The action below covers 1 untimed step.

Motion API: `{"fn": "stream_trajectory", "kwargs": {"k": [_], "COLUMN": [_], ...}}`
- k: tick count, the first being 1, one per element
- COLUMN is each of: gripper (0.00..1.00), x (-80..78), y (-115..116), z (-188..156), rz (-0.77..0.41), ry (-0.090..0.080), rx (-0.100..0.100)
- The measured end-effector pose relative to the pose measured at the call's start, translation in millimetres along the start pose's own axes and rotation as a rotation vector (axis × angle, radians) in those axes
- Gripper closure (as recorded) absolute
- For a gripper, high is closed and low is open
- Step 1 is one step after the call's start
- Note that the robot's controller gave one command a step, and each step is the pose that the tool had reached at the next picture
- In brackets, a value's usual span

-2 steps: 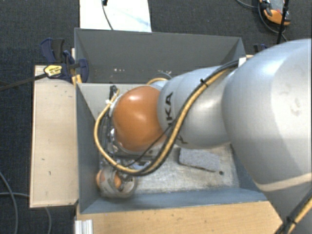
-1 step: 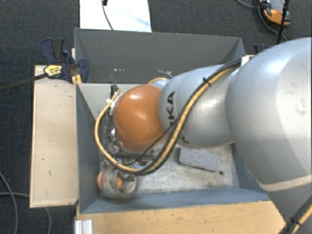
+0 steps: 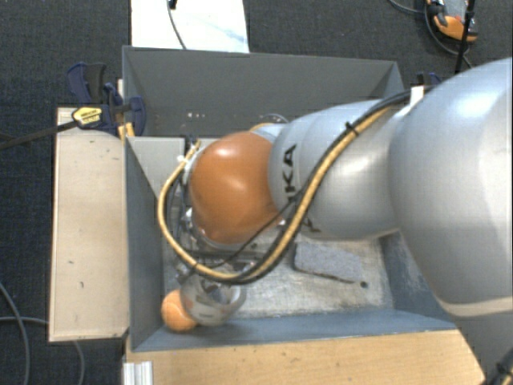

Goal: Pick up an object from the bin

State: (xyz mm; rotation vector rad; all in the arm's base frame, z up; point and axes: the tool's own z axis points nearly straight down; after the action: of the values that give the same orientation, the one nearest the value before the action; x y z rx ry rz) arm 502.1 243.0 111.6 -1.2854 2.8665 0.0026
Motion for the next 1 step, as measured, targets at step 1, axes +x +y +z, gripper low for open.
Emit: {"fn": "stream_trajectory", "kwargs": {"k": [1], "gripper": [1.00], "x": [-1.3], "y": [-0.7], "z": [-18.2], "rz": [0.000], "ry": [-0.002], "rx": [0.002]}}
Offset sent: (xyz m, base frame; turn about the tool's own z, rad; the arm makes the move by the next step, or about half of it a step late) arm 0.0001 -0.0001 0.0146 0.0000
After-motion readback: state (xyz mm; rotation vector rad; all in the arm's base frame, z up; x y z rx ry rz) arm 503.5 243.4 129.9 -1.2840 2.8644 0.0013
